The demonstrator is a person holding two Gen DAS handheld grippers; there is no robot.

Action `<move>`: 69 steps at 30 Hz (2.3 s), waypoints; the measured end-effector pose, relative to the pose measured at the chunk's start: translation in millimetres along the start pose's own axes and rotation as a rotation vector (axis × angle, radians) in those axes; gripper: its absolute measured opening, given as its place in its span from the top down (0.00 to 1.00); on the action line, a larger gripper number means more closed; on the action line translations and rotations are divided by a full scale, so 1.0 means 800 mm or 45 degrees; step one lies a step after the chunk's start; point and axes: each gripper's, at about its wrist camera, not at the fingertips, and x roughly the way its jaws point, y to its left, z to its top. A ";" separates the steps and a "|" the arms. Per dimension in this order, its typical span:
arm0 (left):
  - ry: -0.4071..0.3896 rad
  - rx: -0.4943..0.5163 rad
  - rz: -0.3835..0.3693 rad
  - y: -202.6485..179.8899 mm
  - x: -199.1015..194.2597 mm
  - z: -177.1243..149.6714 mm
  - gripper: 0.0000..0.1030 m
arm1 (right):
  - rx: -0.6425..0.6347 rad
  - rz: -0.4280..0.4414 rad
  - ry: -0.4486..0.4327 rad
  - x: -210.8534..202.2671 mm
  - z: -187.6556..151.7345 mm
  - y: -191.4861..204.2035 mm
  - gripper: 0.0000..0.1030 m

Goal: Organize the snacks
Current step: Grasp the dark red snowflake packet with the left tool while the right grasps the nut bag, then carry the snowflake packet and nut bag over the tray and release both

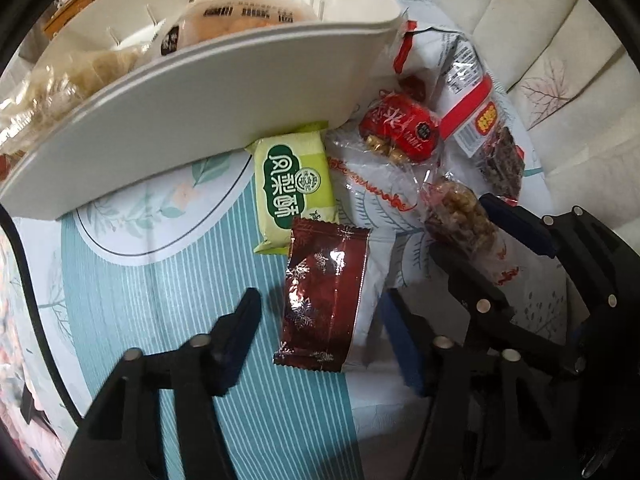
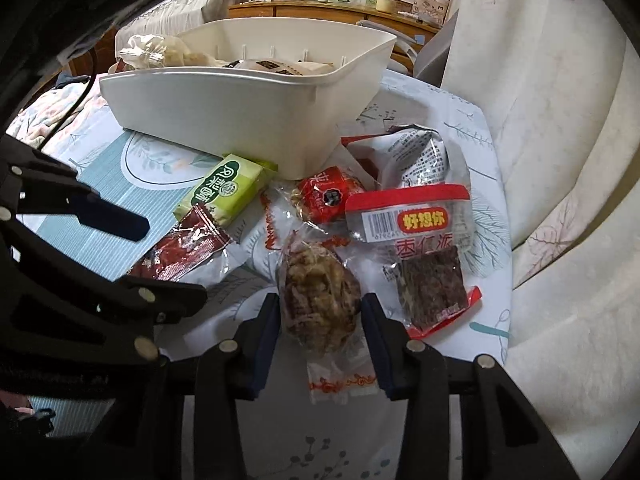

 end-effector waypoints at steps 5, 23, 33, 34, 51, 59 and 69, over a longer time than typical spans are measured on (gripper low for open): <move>-0.001 -0.042 -0.022 0.001 0.013 0.004 0.54 | 0.002 0.012 0.000 0.000 -0.001 -0.001 0.59; 0.013 -0.218 -0.131 0.060 0.006 -0.041 0.64 | 0.060 0.069 0.147 -0.009 -0.003 0.001 0.61; -0.055 -0.283 -0.135 0.130 -0.044 -0.071 0.65 | 0.107 0.093 0.140 -0.035 0.017 0.033 0.61; -0.062 -0.293 -0.131 0.143 -0.050 -0.075 0.65 | 0.110 0.103 0.133 -0.039 0.022 0.039 0.61; -0.243 -0.442 -0.076 0.331 -0.181 -0.058 0.64 | 0.122 0.209 0.006 -0.062 0.139 0.168 0.61; -0.302 -0.365 -0.110 0.380 -0.213 -0.005 0.64 | 0.332 0.280 -0.045 -0.054 0.209 0.192 0.61; -0.334 -0.158 -0.132 0.390 -0.221 0.079 0.64 | 0.576 0.242 -0.159 -0.037 0.266 0.188 0.61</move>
